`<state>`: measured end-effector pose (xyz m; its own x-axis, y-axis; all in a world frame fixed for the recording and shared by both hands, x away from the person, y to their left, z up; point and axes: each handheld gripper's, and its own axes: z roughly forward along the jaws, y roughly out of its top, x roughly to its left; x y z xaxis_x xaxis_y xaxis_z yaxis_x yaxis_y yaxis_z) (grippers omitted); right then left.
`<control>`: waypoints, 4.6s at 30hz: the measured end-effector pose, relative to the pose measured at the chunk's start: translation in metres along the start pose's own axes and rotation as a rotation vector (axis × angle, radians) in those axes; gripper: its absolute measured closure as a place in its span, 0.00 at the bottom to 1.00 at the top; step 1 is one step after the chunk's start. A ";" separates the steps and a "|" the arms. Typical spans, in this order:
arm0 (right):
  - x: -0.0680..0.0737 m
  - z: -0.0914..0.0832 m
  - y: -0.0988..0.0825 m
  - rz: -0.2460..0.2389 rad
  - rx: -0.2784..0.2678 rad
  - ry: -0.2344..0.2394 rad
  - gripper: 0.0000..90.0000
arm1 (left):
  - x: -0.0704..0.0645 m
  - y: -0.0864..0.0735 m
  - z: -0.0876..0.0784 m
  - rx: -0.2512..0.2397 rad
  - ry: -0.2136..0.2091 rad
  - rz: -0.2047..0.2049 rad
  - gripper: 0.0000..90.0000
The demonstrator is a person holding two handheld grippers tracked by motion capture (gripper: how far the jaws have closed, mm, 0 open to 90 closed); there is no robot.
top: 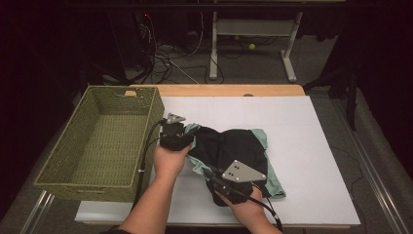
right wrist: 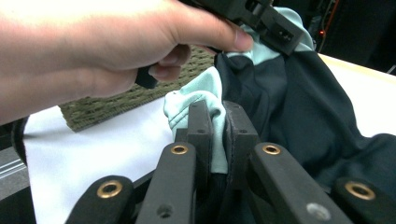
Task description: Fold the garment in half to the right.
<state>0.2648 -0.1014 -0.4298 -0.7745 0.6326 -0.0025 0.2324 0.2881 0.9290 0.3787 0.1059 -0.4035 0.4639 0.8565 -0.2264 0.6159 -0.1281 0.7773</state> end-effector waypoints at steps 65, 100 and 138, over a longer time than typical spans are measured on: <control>-0.061 -0.089 -0.056 0.122 0.020 -0.240 0.92 | -0.092 0.034 0.050 -0.123 -0.270 0.147 0.37; -0.062 -0.090 -0.060 0.121 0.032 -0.248 0.92 | -0.081 0.006 0.035 -0.078 -0.289 0.199 0.79; -0.121 -0.081 -0.025 0.104 -0.009 -0.290 0.62 | -0.122 0.024 0.078 -0.007 -0.318 0.250 0.83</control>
<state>0.3049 -0.2429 -0.4233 -0.5460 0.8377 -0.0113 0.2953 0.2051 0.9331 0.3867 -0.0408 -0.4027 0.7731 0.6022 -0.1993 0.4555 -0.3082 0.8352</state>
